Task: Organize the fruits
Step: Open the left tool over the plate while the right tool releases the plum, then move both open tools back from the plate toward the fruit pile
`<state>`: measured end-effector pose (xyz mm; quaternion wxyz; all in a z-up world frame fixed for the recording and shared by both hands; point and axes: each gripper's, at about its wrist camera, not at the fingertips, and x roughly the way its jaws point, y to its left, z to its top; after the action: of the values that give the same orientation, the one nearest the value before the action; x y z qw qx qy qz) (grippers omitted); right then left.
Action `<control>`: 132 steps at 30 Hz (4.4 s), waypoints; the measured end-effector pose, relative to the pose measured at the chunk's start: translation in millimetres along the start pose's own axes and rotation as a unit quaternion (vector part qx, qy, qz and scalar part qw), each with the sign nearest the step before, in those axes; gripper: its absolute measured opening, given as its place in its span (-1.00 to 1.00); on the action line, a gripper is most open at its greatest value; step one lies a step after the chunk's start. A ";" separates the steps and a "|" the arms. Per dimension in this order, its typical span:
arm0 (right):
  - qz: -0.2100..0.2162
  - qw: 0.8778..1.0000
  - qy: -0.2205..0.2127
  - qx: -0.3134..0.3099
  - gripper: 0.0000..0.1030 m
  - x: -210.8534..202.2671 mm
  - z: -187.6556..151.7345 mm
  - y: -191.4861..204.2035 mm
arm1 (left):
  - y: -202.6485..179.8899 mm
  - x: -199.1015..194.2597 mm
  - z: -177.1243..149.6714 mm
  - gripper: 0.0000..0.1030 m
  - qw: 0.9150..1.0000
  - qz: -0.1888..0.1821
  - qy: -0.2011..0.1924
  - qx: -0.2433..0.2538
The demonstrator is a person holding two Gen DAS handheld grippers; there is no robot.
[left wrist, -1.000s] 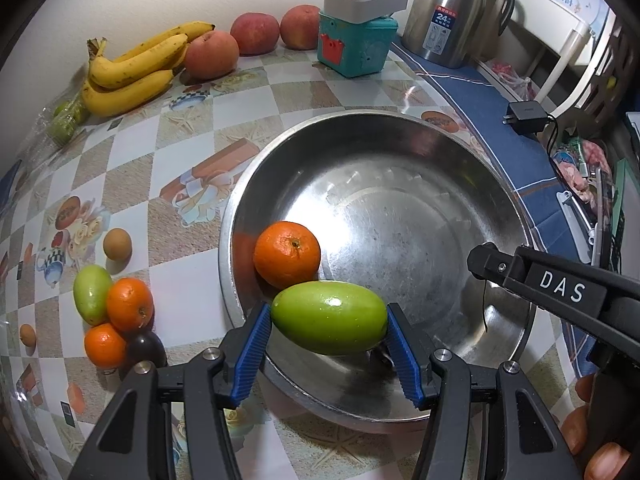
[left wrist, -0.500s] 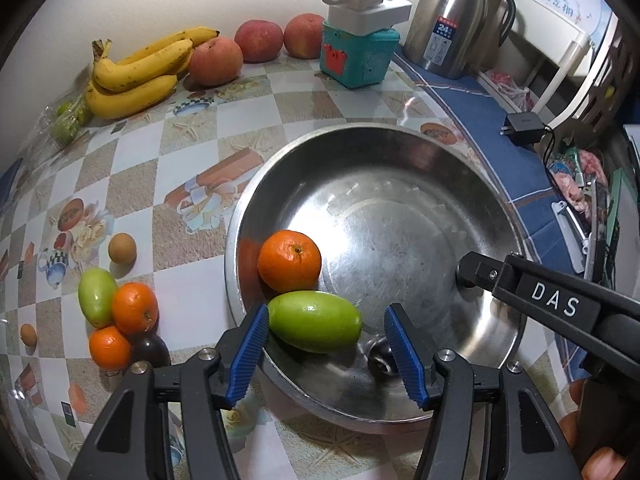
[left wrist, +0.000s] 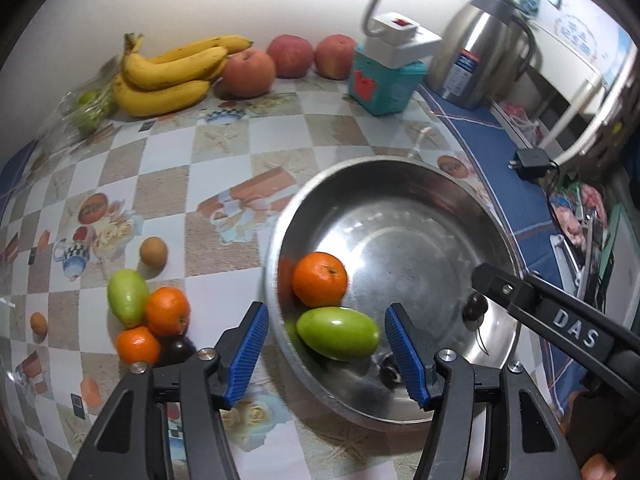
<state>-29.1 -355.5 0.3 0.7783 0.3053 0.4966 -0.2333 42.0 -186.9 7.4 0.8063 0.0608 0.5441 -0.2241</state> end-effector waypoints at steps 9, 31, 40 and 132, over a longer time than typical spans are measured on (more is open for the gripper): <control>-0.006 1.000 0.007 -0.020 0.51 4.0 -3.4 7.9 | 46.5 -2.9 2.1 0.59 0.994 0.047 0.006 -0.099; -0.002 0.996 0.011 -0.084 0.51 2.5 -16.9 46.2 | 128.0 -19.1 -6.2 0.90 0.966 0.082 0.016 -0.246; -0.003 0.996 0.014 -0.088 0.81 5.1 -18.5 46.5 | 124.6 -12.0 -8.8 1.00 0.966 0.101 0.029 -0.235; 0.091 0.959 0.051 -0.262 0.92 24.3 -103.0 207.6 | 292.0 -37.7 -31.7 0.81 0.959 0.110 0.032 -0.260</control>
<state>54.0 -137.9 -4.5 0.8226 0.1461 0.5495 -0.0074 128.2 95.5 -13.8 0.7961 -0.0844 0.5990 0.0170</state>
